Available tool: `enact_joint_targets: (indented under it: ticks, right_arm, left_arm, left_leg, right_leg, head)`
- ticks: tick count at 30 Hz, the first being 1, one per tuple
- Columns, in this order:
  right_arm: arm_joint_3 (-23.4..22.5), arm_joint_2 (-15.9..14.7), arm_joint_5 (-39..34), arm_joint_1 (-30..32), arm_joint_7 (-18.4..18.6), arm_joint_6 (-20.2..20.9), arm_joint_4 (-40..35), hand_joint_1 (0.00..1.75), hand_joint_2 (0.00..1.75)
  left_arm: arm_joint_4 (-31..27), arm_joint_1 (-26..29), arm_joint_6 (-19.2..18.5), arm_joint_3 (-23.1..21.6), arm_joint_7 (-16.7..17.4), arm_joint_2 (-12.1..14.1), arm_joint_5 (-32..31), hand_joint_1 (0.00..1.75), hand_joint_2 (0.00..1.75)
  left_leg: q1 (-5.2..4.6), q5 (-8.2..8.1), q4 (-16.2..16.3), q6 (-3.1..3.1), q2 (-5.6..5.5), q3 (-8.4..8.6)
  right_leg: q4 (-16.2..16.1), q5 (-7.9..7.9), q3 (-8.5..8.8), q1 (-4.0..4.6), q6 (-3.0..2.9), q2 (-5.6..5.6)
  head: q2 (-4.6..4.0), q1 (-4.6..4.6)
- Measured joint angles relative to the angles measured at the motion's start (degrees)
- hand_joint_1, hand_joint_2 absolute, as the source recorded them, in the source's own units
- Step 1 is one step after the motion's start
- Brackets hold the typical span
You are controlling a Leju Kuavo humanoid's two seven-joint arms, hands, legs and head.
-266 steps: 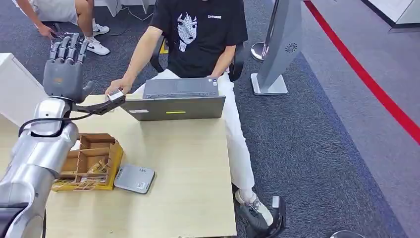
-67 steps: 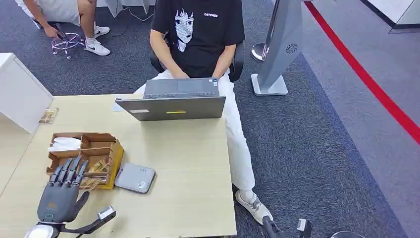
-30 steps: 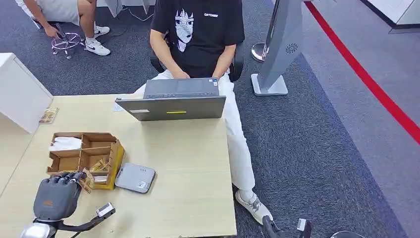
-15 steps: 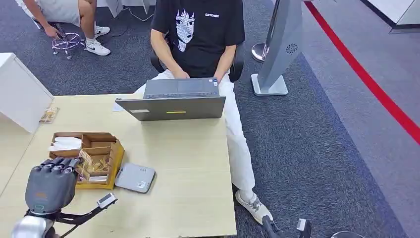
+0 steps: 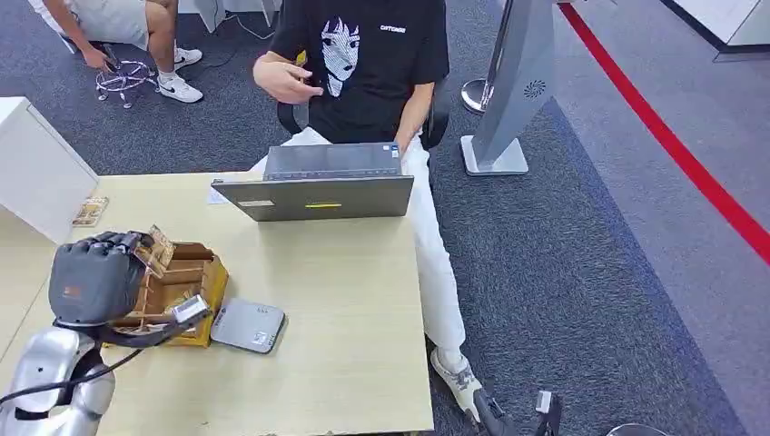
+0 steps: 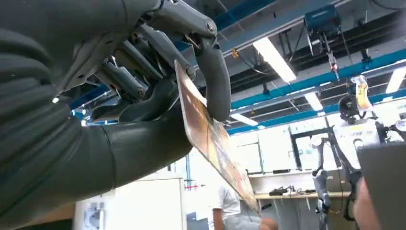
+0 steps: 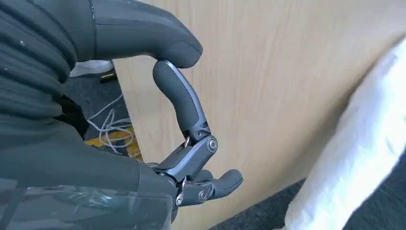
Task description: Pass the card to the sensor for recognition and then transmit it.
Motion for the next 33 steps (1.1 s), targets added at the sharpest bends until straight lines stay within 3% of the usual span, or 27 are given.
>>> enact_joint_targets:
  ticks: [4,10,15,24,25,26,33]
  right_arm:
    - [1.16,0.5,0.76,-1.15,1.02,-0.33,0.02,0.0,1.75]
    - [2.56,1.25,1.01,-2.17,1.53,-0.83,0.09,0.0,1.75]
    - [2.93,1.66,1.01,-2.45,1.55,-0.83,0.17,0.0,1.75]
    - [3.17,1.77,0.94,-2.5,1.55,-0.72,0.2,0.0,1.75]
    - [3.17,1.77,0.9,-2.5,1.53,-0.72,0.22,0.0,1.75]
    - [3.17,1.77,0.83,-2.5,1.53,-0.63,0.22,0.0,1.75]
    - [3.15,1.77,-0.17,-2.21,1.11,0.13,0.22,0.0,1.75]
  left_arm:
    - [10.25,-11.71,-3.25,0.0,0.17,1.35,0.24,1.75,1.75]
    - [24.98,-23.82,-4.04,0.0,0.24,2.23,0.57,1.75,1.75]
    - [30.35,-26.86,-3.58,0.0,0.18,2.27,0.83,1.75,1.75]
    - [34.11,-27.46,-2.6,0.0,0.15,2.16,0.96,1.75,1.75]
    - [34.48,-27.45,-2.31,0.0,0.15,2.18,1.11,0.42,1.75]
    - [34.79,-27.41,-2.16,0.0,0.13,2.23,1.27,0.0,1.75]
    - [34.55,-23.69,2.3,0.04,-1.64,3.34,3.06,0.0,1.75]
  left_leg:
    - [0.02,0.1,0.0,-0.05,0.02,-0.03]
    - [0.02,0.12,0.0,-0.03,0.04,-0.04]
    - [0.02,0.11,0.0,-0.02,0.03,-0.08]
    - [0.02,0.09,0.0,-0.05,0.3,-0.12]
    - [0.02,0.09,-0.01,-0.05,0.28,-0.14]
    - [0.02,0.09,-0.01,-0.05,0.25,-0.14]
    - [0.02,0.07,-0.05,-0.07,0.22,-0.15]
  right_leg:
    - [0.07,0.11,-0.04,0.02,-0.11,0.02]
    - [0.09,0.14,-0.05,0.02,-0.08,0.06]
    - [0.08,0.13,-0.08,0.02,-0.08,0.05]
    - [0.09,0.16,-0.24,0.02,-0.11,0.32]
    - [0.09,0.16,-0.24,0.02,-0.11,0.3]
    - [0.09,0.16,-0.24,0.02,-0.11,0.29]
    - [0.08,0.09,-0.25,0.02,-0.13,0.26]
  head:
    - [0.0,0.0]
    - [0.0,0.0]
    - [0.0,0.0]
    - [0.0,-0.02]
    - [0.0,0.0]
    - [0.0,0.0]
    - [0.0,0.0]
